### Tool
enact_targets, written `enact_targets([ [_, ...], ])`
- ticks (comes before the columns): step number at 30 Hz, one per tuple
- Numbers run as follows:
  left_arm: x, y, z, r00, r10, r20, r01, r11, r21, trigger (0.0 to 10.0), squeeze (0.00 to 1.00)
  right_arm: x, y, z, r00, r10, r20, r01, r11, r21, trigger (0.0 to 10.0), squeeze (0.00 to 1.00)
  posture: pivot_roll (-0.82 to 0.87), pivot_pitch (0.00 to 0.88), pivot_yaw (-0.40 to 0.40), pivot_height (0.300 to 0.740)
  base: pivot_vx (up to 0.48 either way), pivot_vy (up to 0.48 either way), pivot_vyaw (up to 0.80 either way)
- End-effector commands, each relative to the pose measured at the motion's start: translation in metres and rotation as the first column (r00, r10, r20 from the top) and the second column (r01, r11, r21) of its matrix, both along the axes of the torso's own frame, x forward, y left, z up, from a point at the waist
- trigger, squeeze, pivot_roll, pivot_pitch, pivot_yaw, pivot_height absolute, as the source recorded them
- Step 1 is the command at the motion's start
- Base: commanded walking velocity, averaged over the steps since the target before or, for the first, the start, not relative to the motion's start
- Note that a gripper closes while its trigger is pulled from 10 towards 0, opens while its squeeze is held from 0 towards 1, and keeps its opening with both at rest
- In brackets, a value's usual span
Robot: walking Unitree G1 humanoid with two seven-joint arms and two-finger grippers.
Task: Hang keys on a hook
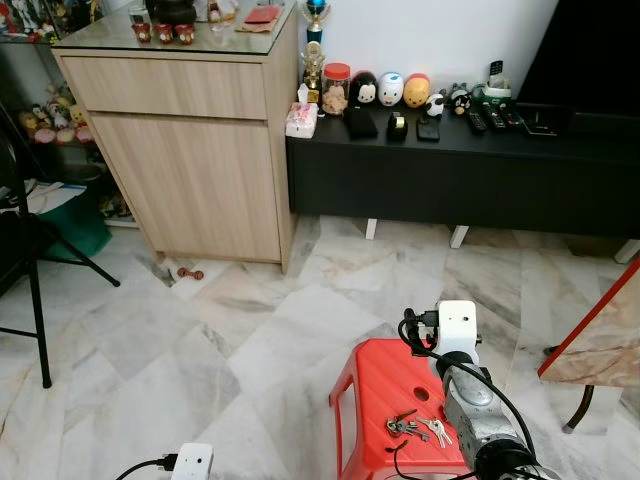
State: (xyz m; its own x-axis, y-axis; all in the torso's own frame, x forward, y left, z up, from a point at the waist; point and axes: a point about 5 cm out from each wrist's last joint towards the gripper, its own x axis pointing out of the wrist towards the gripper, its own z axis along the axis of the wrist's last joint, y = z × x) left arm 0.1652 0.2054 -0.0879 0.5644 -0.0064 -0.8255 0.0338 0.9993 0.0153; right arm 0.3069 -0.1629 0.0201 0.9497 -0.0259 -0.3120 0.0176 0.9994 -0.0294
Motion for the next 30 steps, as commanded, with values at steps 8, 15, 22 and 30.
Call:
enact_targets([
  [8, -0.0024, -0.0001, -0.0012, 1.0, -0.005, -0.013, 0.006, 1.0, 0.004, 10.0, 0.0, 0.0081, 0.005, 0.0061, 1.0, 0.018, -0.005, -0.018, 0.999, 0.032, 10.0, 0.0, 0.05, 0.0, -0.054, 0.706, 0.0, 0.0, 0.0],
  [15, -0.0019, 0.0005, -0.0009, 1.0, -0.012, -0.015, 0.012, 1.0, 0.006, 10.0, 0.0, 0.0102, 0.0083, 0.0097, 0.999, 0.028, 0.018, -0.029, 0.998, 0.05, 10.0, 0.0, 0.05, 0.0, -0.051, 0.667, 0.0, 0.0, 0.0],
  [22, -0.0018, -0.0002, -0.0011, 1.0, -0.015, -0.018, 0.015, 1.0, 0.001, 10.0, 0.0, 0.0105, 0.0084, 0.0111, 0.999, 0.034, 0.033, -0.036, 0.998, 0.058, 10.0, 0.0, 0.05, 0.0, -0.053, 0.667, 0.0, 0.0, 0.0],
  [30, -0.0023, -0.0008, -0.0015, 1.0, -0.01, -0.023, 0.01, 1.0, 0.002, 10.0, 0.0, 0.0103, 0.0091, 0.0106, 0.999, 0.043, 0.029, -0.044, 0.997, 0.06, 10.0, 0.0, 0.05, 0.002, -0.053, 0.667, 0.0, 0.0, 0.0],
])
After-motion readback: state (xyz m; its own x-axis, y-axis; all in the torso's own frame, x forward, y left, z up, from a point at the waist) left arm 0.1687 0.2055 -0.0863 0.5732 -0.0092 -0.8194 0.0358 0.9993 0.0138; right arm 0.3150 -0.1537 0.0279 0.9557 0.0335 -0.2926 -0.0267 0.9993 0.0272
